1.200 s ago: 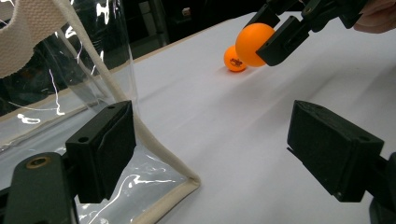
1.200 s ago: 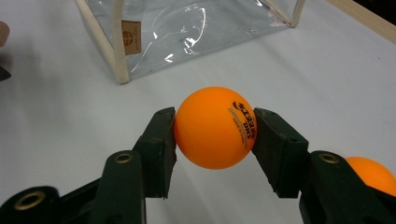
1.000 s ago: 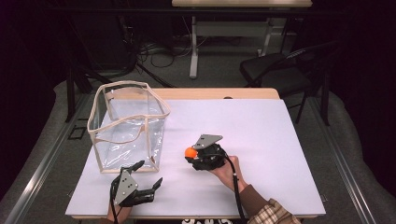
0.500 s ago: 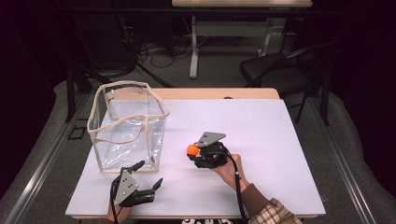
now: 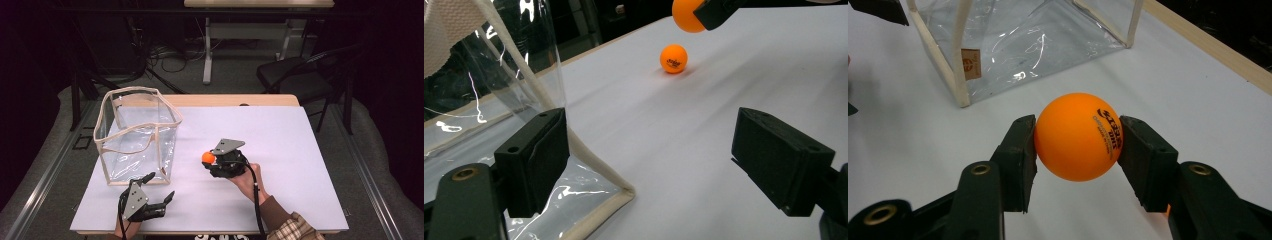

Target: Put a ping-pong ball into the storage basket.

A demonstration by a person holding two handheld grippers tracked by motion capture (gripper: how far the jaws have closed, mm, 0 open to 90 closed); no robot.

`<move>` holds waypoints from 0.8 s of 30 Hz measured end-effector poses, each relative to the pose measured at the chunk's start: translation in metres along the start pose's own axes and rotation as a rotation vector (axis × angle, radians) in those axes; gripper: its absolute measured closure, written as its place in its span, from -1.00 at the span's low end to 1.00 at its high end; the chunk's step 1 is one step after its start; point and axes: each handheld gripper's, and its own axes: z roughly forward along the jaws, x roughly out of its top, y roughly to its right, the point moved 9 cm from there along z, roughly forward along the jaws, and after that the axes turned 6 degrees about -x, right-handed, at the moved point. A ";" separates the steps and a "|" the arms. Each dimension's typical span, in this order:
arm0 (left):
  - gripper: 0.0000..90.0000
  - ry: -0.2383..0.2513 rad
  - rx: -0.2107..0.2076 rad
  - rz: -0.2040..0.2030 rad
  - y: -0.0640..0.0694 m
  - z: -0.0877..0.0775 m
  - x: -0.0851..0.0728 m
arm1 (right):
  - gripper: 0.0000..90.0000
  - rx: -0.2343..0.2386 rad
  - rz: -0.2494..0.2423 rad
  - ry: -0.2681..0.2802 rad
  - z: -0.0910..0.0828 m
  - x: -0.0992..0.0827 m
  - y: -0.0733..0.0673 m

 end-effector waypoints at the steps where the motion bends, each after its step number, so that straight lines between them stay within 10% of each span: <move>1: -0.66 0.000 -0.001 0.001 0.000 0.000 0.000 | 0.12 0.000 0.001 0.001 -0.001 0.001 0.001; 24: -0.66 -0.003 0.000 0.001 0.001 0.000 0.000 | 0.12 -0.030 0.013 0.004 -0.005 0.015 0.010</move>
